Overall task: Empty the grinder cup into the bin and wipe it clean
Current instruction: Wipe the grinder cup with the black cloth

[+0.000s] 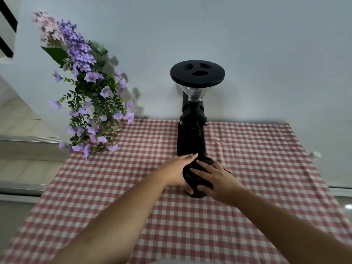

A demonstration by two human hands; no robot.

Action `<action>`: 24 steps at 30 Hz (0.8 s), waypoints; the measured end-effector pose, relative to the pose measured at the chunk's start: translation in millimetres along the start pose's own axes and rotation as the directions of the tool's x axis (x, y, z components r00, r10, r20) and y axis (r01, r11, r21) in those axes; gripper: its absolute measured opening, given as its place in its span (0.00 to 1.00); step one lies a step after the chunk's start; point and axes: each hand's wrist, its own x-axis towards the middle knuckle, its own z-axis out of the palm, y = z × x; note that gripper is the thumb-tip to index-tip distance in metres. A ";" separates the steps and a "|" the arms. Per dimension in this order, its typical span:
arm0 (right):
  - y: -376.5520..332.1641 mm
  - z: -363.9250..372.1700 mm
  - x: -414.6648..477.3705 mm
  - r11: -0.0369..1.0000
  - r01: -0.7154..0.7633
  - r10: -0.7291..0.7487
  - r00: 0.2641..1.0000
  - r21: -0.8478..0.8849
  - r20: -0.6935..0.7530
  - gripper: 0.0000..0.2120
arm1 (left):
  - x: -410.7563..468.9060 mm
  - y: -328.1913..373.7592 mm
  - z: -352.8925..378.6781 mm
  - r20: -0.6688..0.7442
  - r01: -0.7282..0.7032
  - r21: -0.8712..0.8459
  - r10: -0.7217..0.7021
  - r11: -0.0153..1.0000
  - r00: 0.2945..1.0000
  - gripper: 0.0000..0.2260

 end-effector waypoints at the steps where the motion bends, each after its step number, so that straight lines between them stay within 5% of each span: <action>1: 0.3 -2.0 1.6 1.000 -0.003 0.003 1.000 -0.005 0.022 0.24 | 0.9 0.0 0.7 -0.009 0.001 -0.004 -0.001 1.000 1.000 0.59; 6: -8.6 -7.7 19.0 0.998 -0.016 0.019 0.999 -0.055 0.045 0.22 | -3.5 -2.3 3.5 -0.056 0.020 -0.044 -0.023 0.999 0.998 0.59; 10: -20.4 -2.1 24.8 0.998 -0.060 0.060 0.998 -0.008 -0.002 0.18 | -5.4 0.6 -1.7 -0.045 0.041 0.092 -0.037 0.995 0.998 0.57; 16: -1.0 -11.5 20.4 0.996 0.064 -0.061 0.997 -0.063 0.050 0.21 | -8.3 1.8 -1.3 -0.049 0.031 0.141 -0.025 0.990 0.998 0.56; 19: 11.5 -23.2 26.8 0.995 -0.039 0.043 0.998 -0.094 0.040 0.22 | -7.5 5.4 -1.0 -0.069 0.046 0.110 -0.039 0.993 0.997 0.54; 22: -12.8 -0.5 22.4 0.990 -0.129 0.130 0.991 0.055 -0.020 0.22 | -8.1 5.9 0.5 -0.086 0.020 0.153 -0.007 0.988 0.996 0.54; 24: -26.4 17.6 10.1 0.985 -0.042 0.054 0.996 0.166 -0.067 0.19 | -9.3 4.5 0.8 -0.090 0.006 0.185 0.011 0.983 0.996 0.54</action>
